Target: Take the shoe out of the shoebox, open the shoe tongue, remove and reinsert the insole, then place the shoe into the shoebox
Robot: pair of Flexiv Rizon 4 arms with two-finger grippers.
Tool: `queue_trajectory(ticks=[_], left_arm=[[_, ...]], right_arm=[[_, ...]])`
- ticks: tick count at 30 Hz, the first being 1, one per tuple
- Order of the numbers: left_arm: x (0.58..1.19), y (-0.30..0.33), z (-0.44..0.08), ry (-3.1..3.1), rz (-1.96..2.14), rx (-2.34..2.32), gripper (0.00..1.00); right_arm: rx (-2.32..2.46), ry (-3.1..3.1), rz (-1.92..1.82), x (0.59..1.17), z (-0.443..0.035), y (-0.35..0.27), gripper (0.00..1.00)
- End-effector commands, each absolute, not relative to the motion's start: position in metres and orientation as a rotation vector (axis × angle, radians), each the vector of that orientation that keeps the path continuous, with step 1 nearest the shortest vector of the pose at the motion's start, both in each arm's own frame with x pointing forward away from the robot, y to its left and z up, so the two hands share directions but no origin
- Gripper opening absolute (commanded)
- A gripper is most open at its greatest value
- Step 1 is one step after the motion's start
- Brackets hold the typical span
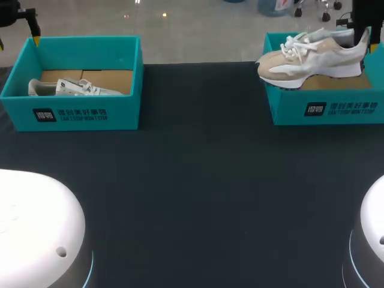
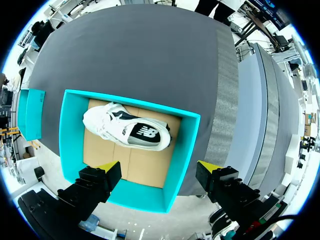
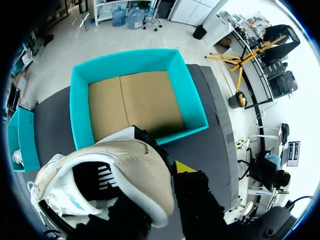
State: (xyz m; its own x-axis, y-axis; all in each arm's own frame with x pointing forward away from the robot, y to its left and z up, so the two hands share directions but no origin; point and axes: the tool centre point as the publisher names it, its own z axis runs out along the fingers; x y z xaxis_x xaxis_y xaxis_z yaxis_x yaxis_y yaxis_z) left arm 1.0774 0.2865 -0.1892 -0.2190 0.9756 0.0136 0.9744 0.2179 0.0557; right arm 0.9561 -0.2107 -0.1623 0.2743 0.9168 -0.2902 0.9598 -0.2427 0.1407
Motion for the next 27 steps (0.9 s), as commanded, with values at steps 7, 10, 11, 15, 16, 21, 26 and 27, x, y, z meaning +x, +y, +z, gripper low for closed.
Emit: queue_trajectory(ticks=[7, 10, 11, 15, 16, 21, 26, 27], left_arm=[[1.076, 0.286, -0.189, 2.433, 0.085, 1.949, 1.0], [1.076, 0.286, -0.189, 2.433, 0.085, 1.949, 1.0], [1.076, 0.286, -0.189, 2.433, 0.085, 1.949, 1.0], [1.076, 0.286, -0.189, 2.433, 0.085, 1.949, 1.0], [1.076, 0.286, -0.189, 2.433, 0.085, 1.949, 1.0], [1.076, 0.286, -0.189, 2.433, 0.085, 1.949, 1.0], [1.076, 0.286, -0.189, 2.433, 0.085, 1.949, 1.0], [1.076, 0.286, -0.189, 2.433, 0.085, 1.949, 1.0]], right_arm=[[2.154, 1.756, -0.118, 0.877, -0.167, -0.154, 0.0], [2.145, 1.776, -0.118, 0.862, -0.171, -0.139, 0.0], [2.143, 1.784, -0.12, 0.856, -0.173, -0.134, 0.0], [2.096, 1.812, -0.148, 0.834, -0.181, -0.115, 0.0], [2.096, 1.815, -0.153, 0.829, -0.184, -0.111, 0.0], [2.083, 1.857, -0.176, 0.802, -0.194, -0.089, 0.0], [2.068, 1.892, -0.18, 0.78, -0.202, -0.069, 0.0], [2.056, 1.913, -0.173, 0.776, -0.203, -0.065, 0.0]])
